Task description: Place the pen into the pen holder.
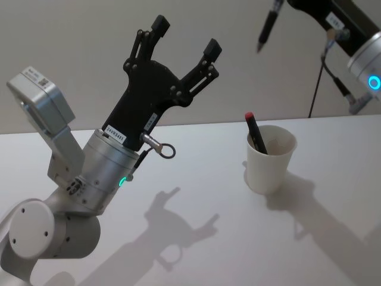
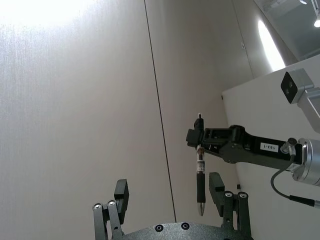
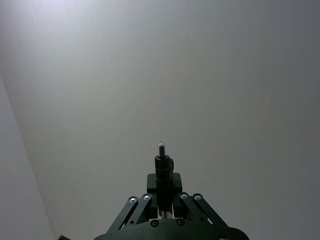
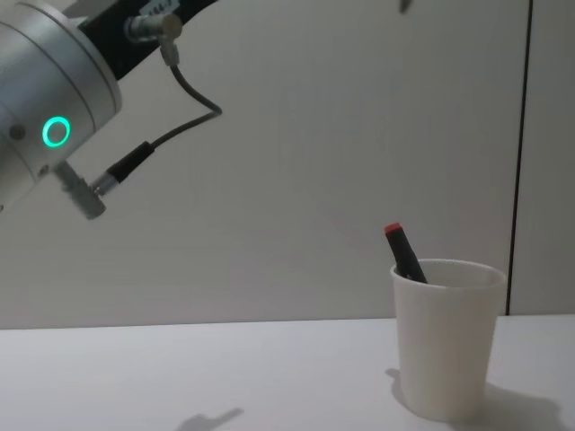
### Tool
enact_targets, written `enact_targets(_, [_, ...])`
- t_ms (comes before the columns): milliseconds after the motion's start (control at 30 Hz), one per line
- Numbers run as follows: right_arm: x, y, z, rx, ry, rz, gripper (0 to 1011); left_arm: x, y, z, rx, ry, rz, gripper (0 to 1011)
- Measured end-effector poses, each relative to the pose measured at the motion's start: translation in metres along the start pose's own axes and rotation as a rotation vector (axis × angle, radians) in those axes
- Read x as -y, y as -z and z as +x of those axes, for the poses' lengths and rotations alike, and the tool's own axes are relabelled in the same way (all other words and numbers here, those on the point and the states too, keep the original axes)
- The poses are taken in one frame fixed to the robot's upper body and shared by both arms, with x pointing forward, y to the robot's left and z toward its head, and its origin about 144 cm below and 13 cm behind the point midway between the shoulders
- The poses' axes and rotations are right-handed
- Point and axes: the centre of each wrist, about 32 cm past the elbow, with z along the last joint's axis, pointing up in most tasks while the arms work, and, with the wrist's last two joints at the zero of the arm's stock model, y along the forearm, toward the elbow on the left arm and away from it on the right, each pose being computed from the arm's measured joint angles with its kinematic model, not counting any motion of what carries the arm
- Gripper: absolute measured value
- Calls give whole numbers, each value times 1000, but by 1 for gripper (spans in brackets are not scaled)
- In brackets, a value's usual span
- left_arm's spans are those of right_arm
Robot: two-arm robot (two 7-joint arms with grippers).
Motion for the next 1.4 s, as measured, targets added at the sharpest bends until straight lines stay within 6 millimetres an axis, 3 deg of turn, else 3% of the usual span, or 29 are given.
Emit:
enact_targets(567, [11,14,3,293,121,-69,148,0,0,0,0,0,0,1001])
enact_targets(833, [13,32,7,433,173,-121,148,0,0,0,0,0,0,1001])
enact_targets(1033, [14,57,13,532,207,-184,148,0,0,0,0,0,0,1001])
enact_targets(1400, [14,94,20,595,227,-277,148,0,0,0,0,0,0,1001])
